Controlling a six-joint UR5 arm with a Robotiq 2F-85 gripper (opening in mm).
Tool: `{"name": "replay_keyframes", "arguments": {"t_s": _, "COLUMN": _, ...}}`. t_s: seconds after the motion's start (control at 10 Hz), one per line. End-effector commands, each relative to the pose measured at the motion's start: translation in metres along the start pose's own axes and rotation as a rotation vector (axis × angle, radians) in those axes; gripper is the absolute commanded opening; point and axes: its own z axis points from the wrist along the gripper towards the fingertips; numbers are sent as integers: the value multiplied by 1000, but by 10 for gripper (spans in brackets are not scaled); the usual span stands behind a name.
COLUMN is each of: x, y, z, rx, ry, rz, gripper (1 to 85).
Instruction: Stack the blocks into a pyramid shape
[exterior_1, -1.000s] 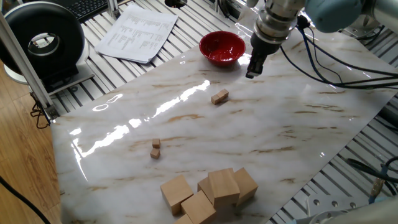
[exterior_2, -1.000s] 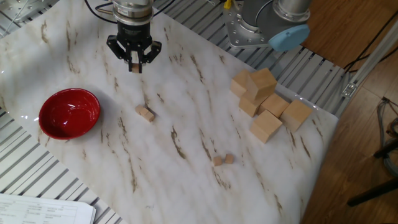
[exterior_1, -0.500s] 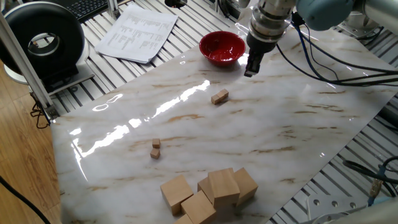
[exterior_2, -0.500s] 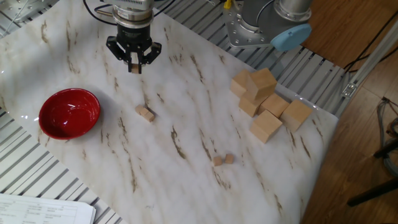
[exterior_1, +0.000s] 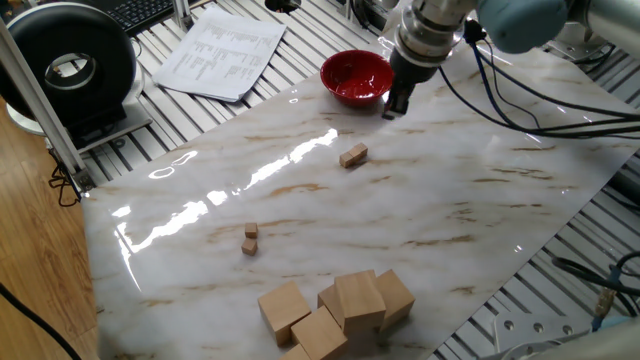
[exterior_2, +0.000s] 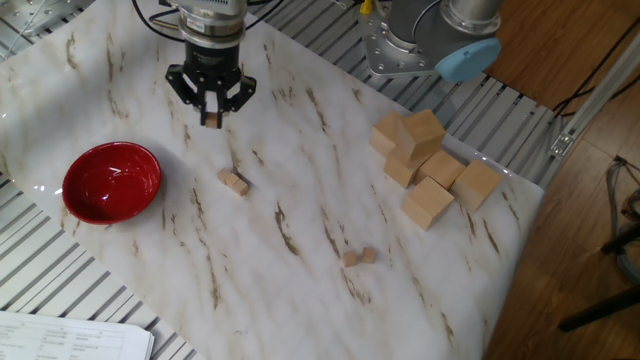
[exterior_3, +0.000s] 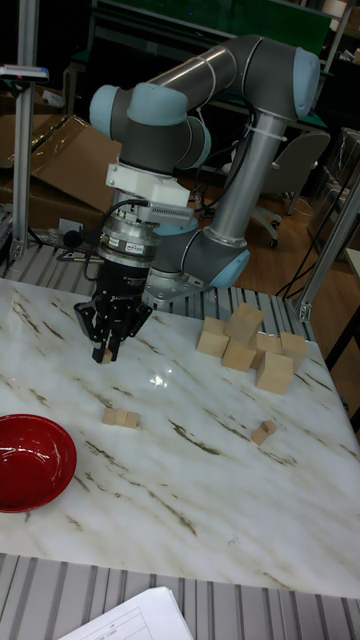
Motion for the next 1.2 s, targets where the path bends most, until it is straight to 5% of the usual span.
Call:
{"name": "replay_keyframes", "arguments": {"t_s": 0.0, "x": -15, "y": -10, "z": -2, "rx": 33, "ry": -59, "rz": 35, "gripper": 10}}
{"name": "replay_keyframes", "arguments": {"t_s": 0.7, "x": -7, "y": 1, "z": -1, "rx": -11, "ry": -24, "rz": 45, "gripper": 10}}
{"name": "replay_keyframes", "arguments": {"t_s": 1.1, "x": -43, "y": -9, "z": -19, "rx": -35, "ry": 43, "rz": -42, "gripper": 10}}
